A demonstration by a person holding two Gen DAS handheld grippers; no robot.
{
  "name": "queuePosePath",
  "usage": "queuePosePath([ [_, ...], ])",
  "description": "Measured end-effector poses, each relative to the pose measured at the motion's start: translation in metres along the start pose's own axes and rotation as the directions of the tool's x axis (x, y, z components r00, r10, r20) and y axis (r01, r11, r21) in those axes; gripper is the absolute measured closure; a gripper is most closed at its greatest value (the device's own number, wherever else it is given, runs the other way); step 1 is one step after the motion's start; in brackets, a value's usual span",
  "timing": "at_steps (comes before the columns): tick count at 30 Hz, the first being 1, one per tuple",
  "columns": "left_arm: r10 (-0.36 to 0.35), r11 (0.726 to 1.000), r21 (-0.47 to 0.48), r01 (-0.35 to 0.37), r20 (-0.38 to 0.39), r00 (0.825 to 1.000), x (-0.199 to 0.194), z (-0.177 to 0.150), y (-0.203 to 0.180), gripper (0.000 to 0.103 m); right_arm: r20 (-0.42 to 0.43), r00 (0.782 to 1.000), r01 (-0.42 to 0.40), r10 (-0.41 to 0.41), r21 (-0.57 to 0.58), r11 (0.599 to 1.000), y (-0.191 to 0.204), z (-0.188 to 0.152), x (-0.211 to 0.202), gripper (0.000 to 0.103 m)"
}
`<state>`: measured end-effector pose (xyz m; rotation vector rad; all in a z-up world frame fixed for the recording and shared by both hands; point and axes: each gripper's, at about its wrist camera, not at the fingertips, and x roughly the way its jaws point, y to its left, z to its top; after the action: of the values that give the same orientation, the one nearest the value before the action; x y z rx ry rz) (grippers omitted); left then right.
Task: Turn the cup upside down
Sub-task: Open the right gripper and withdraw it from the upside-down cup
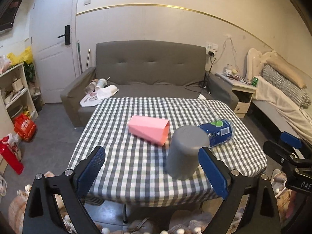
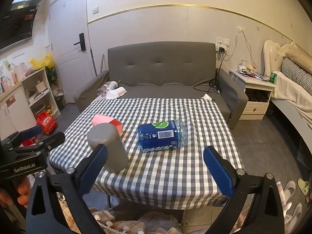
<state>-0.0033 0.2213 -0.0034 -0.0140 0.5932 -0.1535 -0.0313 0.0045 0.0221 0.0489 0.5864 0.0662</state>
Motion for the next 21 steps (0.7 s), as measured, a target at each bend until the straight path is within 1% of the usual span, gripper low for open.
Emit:
queuePosePath([
  [2, -0.006, 1.000, -0.003, 0.006, -0.002, 1.000, -0.003, -0.003, 0.002, 0.003, -0.004, 1.000, -0.002, 0.002, -0.006, 1.000, 0.003, -0.003, 0.000, 0.000],
  [3, -0.001, 1.000, 0.000, 0.001, -0.001, 1.000, -0.004, -0.005, 0.002, 0.000, -0.008, 1.000, -0.003, 0.003, -0.013, 1.000, 0.005, -0.005, 0.001, 0.000],
  [5, 0.008, 1.000, 0.010, -0.008, 0.015, 1.000, -0.007, -0.008, 0.001, 0.000, -0.016, 1.000, 0.000, 0.000, -0.027, 1.000, 0.007, -0.008, 0.004, 0.000],
  [8, 0.012, 1.000, 0.026, -0.013, 0.018, 1.000, -0.005, -0.011, -0.001, 0.000, -0.030, 1.000, 0.005, -0.006, -0.032, 0.999, 0.007, -0.010, 0.010, 0.000],
  [21, 0.011, 1.000, 0.011, -0.011, 0.021, 1.000, -0.004, -0.013, 0.001, 0.000, -0.047, 0.999, 0.011, -0.013, -0.045, 0.999, 0.010, -0.013, 0.015, 0.000],
])
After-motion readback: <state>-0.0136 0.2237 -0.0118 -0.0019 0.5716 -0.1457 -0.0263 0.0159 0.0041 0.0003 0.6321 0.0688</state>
